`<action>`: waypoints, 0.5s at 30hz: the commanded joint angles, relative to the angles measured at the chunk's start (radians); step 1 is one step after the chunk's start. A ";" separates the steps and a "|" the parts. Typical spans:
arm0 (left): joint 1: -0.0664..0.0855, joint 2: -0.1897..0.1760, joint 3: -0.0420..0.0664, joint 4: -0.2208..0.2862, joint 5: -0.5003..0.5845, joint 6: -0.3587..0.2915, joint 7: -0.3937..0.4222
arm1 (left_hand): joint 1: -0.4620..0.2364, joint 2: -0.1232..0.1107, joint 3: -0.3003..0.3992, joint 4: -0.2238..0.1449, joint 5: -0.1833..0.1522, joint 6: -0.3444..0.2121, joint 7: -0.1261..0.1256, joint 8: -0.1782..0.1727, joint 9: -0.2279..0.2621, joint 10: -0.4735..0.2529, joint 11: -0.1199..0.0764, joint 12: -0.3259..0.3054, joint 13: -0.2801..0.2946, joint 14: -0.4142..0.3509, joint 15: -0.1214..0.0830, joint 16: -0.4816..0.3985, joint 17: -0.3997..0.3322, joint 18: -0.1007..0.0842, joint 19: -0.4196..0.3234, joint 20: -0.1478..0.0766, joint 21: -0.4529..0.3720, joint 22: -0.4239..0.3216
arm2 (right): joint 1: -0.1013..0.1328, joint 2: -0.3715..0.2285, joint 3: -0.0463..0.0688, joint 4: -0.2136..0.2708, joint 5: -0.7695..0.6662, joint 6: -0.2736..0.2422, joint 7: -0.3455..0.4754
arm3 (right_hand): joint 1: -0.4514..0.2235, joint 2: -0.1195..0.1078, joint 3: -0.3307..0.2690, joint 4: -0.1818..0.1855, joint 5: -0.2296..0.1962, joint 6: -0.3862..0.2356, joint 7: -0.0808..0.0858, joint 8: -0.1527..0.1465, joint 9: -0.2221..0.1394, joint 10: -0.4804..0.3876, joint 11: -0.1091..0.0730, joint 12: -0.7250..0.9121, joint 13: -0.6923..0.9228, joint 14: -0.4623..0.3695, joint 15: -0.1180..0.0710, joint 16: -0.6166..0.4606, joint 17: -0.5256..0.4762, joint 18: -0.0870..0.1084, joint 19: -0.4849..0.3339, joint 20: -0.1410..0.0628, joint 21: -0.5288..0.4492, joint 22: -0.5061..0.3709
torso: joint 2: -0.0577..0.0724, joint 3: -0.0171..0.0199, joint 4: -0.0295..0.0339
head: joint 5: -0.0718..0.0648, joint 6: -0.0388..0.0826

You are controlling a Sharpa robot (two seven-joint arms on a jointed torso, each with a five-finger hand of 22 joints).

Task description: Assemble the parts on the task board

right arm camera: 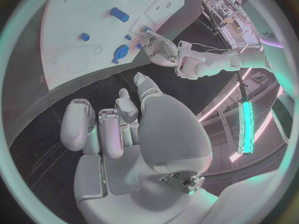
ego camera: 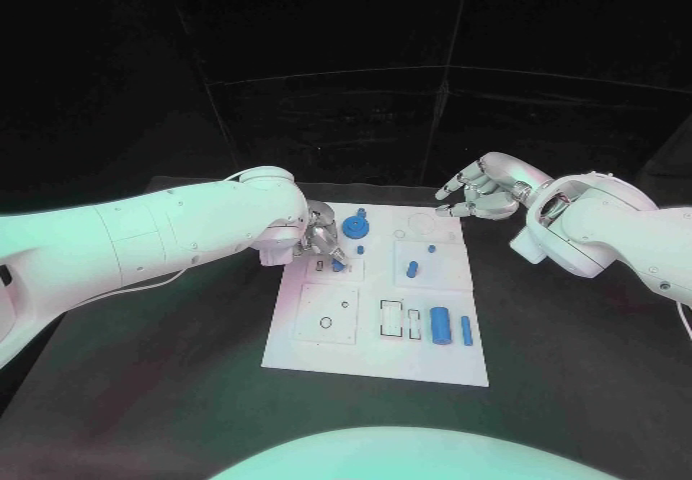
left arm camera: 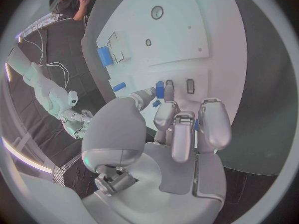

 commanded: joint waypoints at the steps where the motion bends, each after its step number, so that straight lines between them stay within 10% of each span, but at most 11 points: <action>1: 0.000 -0.019 0.000 0.028 0.022 -0.105 0.011 | -0.015 0.000 0.163 -0.151 0.003 -0.009 -0.002 0.006 0.004 0.007 -0.001 0.002 -0.003 0.106 0.002 0.003 0.263 -0.015 0.002 0.004 0.005 0.001 | 0.002 -0.002 0.000 0.000 -0.001 0.011 0.007 | 0.007 0.004 -0.007 0.002 0.005 0.000 -0.004 0.005 -0.002 -0.001 -0.001 -0.001 -0.001 0.058 -0.009 -0.003 0.050 0.005 -0.003 -0.006 -0.006 -0.002 | 0.001 -0.0013 0.0004 | 0.001 0.001; 15: -0.022 -0.082 -0.001 0.098 -0.019 -0.250 0.016 | -0.023 -0.010 0.186 -0.165 0.003 -0.009 -0.003 0.015 0.011 0.008 -0.002 -0.003 -0.011 0.106 0.002 0.003 0.263 -0.016 0.005 0.004 0.008 0.007 | 0.002 -0.007 0.000 -0.001 -0.001 0.017 0.009 | 0.005 0.002 -0.009 0.003 0.006 0.000 -0.004 0.006 -0.002 -0.001 -0.001 -0.001 -0.001 0.058 -0.009 -0.003 0.051 0.005 -0.002 -0.006 -0.005 -0.001 | 0.001 -0.0015 0.0011 | 0.010 0.000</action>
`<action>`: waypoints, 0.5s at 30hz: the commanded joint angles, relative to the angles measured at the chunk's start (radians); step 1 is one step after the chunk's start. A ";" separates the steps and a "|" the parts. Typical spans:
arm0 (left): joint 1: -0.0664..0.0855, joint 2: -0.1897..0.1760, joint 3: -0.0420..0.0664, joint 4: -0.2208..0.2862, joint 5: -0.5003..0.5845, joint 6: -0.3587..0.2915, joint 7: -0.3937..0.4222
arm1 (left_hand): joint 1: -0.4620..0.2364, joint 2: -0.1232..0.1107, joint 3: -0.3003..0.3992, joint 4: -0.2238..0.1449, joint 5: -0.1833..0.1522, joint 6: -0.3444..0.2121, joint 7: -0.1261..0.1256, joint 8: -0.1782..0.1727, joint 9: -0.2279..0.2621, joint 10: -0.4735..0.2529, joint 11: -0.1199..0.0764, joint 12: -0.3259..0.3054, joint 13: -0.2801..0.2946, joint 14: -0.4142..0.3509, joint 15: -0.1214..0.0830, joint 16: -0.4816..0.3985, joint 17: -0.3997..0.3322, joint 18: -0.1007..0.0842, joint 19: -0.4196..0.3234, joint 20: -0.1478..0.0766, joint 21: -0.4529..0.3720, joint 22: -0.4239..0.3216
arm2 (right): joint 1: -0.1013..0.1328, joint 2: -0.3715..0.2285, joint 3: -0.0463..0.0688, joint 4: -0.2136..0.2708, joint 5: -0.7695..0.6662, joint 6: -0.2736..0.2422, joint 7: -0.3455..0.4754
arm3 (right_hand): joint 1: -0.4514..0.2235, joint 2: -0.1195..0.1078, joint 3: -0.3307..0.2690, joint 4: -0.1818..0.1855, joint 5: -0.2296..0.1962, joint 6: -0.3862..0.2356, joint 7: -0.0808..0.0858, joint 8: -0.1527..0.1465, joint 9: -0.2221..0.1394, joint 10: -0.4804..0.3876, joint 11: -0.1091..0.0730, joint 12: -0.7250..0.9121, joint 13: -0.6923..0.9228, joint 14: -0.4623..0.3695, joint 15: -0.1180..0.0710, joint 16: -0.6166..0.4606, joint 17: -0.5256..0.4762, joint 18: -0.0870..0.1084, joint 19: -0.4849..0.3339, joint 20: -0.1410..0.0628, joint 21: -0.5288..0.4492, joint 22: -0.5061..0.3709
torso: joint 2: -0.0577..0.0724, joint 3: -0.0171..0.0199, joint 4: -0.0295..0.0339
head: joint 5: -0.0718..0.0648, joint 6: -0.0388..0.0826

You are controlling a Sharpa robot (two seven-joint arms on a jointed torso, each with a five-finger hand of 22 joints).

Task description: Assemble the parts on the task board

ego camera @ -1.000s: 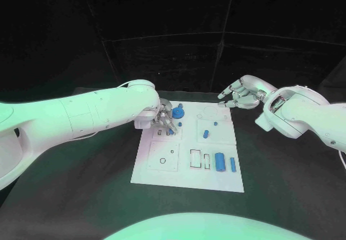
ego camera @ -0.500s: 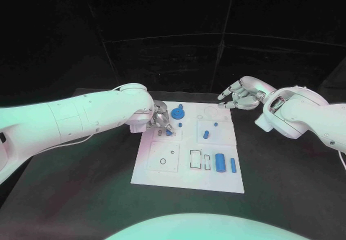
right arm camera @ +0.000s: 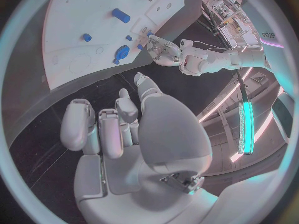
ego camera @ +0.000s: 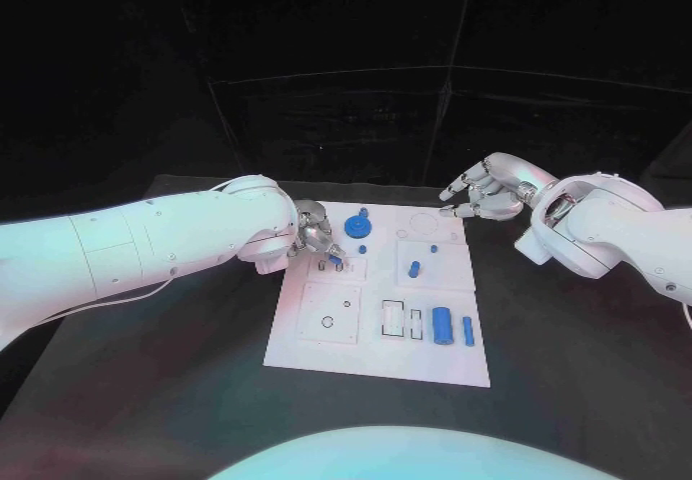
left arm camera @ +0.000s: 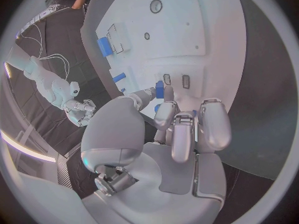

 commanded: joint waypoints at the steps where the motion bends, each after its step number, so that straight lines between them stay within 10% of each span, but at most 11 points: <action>1: -0.007 -0.003 0.000 0.007 -0.031 -0.086 0.010 | 0.000 0.003 0.157 -0.152 0.004 -0.003 -0.001 0.004 0.001 0.007 0.000 -0.002 -0.001 0.106 0.001 0.003 0.263 -0.016 0.005 0.004 0.005 0.001 | 0.002 -0.001 0.000 0.001 -0.001 0.009 0.008 | 0.005 0.002 -0.006 0.001 0.006 0.000 -0.004 0.006 -0.002 -0.001 -0.001 -0.001 -0.001 0.058 -0.009 -0.003 0.051 0.005 -0.002 -0.006 -0.005 0.000 | 0.001 -0.0005 -0.0013 | 0.003 0.001; 15: -0.034 0.012 0.000 -0.011 -0.090 -0.088 0.003 | 0.000 0.002 0.159 -0.153 0.004 -0.003 -0.001 0.005 0.002 0.005 0.000 -0.005 -0.005 0.106 0.001 0.003 0.263 -0.016 0.006 0.003 0.006 0.003 | 0.002 0.001 0.000 0.001 -0.001 0.009 0.010 | 0.005 0.002 -0.006 0.001 0.006 0.000 -0.004 0.006 -0.002 -0.001 -0.001 -0.001 -0.001 0.058 -0.009 -0.003 0.051 0.005 -0.002 -0.006 -0.005 0.000 | 0.003 -0.0002 -0.0055 | 0.007 -0.003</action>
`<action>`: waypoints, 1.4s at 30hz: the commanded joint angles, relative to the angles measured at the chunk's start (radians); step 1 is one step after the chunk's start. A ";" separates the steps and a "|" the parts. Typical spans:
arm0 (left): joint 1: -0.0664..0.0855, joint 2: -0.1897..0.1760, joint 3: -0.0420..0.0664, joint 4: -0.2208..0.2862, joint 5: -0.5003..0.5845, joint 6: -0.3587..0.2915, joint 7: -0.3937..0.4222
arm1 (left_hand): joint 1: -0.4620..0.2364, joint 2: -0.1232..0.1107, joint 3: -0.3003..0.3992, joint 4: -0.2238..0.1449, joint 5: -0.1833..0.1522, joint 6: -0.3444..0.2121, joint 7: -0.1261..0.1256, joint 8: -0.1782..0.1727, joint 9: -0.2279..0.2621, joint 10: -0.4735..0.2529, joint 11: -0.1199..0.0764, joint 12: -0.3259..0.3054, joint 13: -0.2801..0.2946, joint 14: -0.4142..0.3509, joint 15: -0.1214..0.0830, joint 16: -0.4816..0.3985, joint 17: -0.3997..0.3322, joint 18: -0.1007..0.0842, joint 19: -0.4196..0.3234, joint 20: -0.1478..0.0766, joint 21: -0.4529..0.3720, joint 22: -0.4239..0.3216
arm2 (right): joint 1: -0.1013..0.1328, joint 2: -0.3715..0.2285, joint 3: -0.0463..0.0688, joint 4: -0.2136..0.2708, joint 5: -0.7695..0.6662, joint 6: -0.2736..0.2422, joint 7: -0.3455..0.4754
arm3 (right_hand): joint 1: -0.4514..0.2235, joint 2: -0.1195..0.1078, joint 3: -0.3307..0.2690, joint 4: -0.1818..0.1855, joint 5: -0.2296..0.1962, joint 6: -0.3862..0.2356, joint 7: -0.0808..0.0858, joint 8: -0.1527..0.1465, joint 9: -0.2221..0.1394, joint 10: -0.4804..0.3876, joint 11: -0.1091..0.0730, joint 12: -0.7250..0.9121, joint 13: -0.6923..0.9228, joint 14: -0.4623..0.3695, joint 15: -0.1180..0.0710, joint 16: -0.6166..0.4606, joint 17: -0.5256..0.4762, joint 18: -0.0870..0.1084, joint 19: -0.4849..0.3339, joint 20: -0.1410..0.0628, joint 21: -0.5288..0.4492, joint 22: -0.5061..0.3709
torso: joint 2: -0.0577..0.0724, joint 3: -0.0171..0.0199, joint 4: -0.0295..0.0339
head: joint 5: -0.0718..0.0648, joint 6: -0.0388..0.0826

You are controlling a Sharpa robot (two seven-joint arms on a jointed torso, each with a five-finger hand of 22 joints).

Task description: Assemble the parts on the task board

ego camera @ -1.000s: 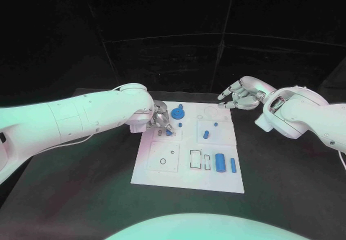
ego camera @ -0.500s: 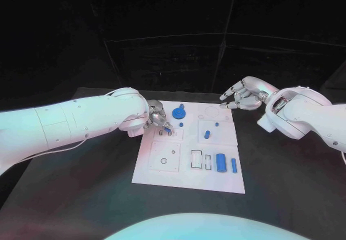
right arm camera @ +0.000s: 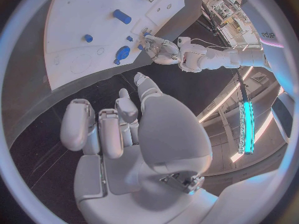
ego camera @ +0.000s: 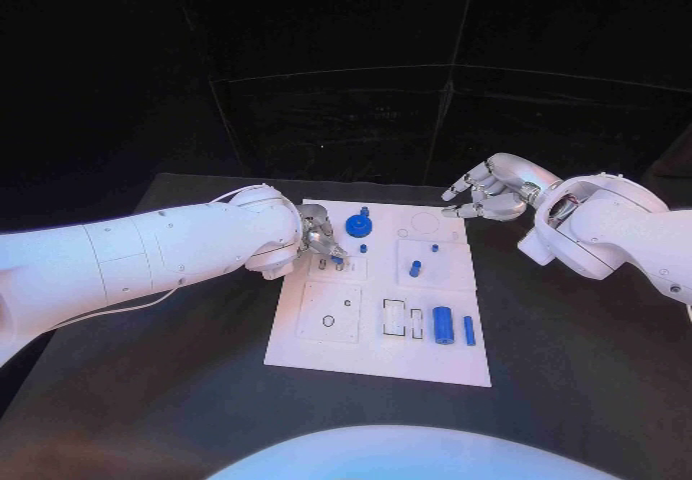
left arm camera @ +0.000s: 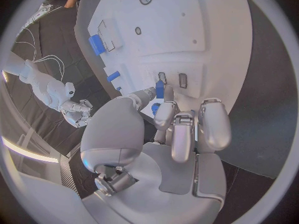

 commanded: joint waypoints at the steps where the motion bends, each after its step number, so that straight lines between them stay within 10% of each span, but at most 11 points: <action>1: -0.003 0.005 0.000 -0.006 -0.037 -0.006 0.002 | 0.005 0.008 0.146 -0.139 0.003 -0.003 -0.002 0.005 0.002 0.004 0.001 -0.006 -0.003 0.106 0.001 0.003 0.263 -0.016 0.006 0.003 0.006 0.000 | 0.002 0.001 0.000 0.001 -0.001 0.006 0.009 | 0.005 0.002 -0.006 0.001 0.006 0.000 -0.004 0.006 -0.002 -0.001 -0.001 -0.001 -0.001 0.058 -0.009 -0.003 0.051 0.005 -0.002 -0.006 -0.005 0.000 | 0.000 0.0003 -0.0006 | -0.001 0.000; 42: -0.010 -0.002 0.001 0.012 -0.047 0.084 -0.009 | -0.016 -0.006 0.170 -0.148 0.030 0.002 -0.004 0.021 0.013 0.007 -0.001 -0.004 -0.002 0.106 -0.001 0.003 0.263 -0.016 0.006 0.002 0.004 0.000 | 0.002 0.005 0.000 -0.003 -0.001 -0.004 0.014 | 0.004 0.003 -0.006 0.003 0.009 0.000 -0.004 0.007 -0.002 -0.003 -0.001 -0.004 -0.004 0.058 -0.009 -0.004 0.050 0.006 -0.004 -0.006 -0.008 -0.005 | 0.000 0.0005 -0.0008 | -0.002 -0.007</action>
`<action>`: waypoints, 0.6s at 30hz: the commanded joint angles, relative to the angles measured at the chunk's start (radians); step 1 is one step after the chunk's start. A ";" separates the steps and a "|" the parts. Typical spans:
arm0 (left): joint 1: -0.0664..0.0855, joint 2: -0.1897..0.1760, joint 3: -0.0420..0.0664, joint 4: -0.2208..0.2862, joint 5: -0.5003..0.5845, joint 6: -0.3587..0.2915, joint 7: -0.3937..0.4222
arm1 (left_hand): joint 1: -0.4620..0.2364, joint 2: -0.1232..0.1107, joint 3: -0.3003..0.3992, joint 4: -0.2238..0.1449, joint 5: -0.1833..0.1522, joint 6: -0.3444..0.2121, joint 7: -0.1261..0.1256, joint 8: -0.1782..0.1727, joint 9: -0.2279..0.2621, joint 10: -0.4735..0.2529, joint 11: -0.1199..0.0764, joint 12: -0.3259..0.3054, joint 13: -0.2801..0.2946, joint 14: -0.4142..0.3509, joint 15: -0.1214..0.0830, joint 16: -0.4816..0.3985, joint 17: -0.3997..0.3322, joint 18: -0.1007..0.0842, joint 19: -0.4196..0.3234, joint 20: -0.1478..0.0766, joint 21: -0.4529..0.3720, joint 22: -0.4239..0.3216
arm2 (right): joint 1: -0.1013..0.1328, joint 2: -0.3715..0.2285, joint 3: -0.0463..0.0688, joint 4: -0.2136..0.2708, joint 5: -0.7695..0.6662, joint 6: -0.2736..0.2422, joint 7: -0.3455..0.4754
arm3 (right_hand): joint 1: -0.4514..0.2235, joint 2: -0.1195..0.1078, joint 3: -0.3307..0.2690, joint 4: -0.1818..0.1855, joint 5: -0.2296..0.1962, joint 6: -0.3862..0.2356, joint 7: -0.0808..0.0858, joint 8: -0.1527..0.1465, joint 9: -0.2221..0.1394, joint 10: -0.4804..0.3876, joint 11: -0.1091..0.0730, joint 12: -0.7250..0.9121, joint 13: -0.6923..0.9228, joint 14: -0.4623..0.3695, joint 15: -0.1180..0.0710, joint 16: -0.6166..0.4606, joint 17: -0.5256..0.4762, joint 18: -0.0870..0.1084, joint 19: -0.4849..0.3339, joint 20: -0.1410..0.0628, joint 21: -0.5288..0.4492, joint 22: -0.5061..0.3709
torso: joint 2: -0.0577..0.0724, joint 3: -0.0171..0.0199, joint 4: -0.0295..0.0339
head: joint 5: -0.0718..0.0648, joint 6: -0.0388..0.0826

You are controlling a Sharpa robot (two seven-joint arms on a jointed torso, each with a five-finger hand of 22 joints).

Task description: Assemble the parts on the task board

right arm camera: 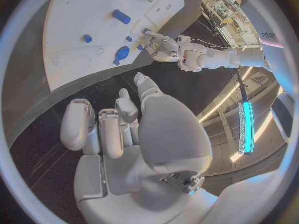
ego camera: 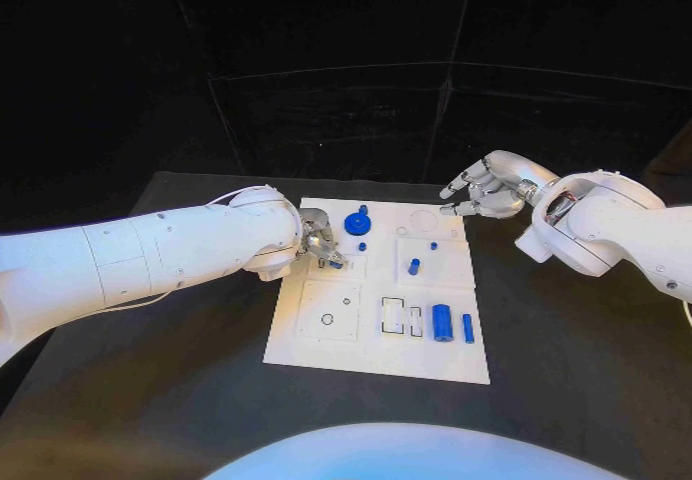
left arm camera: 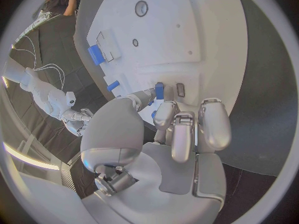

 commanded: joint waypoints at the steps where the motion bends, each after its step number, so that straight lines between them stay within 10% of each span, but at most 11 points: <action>1: -0.002 0.001 -0.002 0.001 -0.004 0.017 -0.006 | -0.018 -0.003 0.162 -0.150 0.006 0.002 -0.005 0.008 0.003 0.009 -0.002 0.002 0.001 0.106 -0.001 0.003 0.263 -0.016 0.006 0.001 0.005 0.003 | 0.002 0.001 0.000 0.000 -0.001 -0.007 0.009 | 0.004 0.004 -0.004 0.001 0.005 -0.001 -0.004 0.006 -0.002 -0.003 -0.001 -0.005 -0.002 0.058 -0.009 -0.005 0.049 0.006 -0.004 -0.006 -0.004 -0.002 | 0.000 0.0000 -0.0009 | 0.002 -0.001; 18: -0.002 0.023 -0.002 -0.018 0.013 0.035 -0.004 | -0.169 0.009 0.080 -0.047 0.002 0.038 -0.023 0.015 0.001 0.023 -0.014 0.026 0.023 0.106 -0.011 0.003 0.263 -0.019 0.015 -0.007 0.011 0.019 | 0.002 0.004 0.000 -0.003 -0.001 0.002 0.002 | -0.005 0.007 -0.010 0.013 -0.027 -0.004 -0.004 0.008 -0.002 -0.003 0.000 -0.002 -0.002 0.058 -0.008 -0.005 0.050 0.006 -0.004 -0.006 -0.005 -0.003 | 0.000 0.0003 -0.0011 | 0.007 -0.004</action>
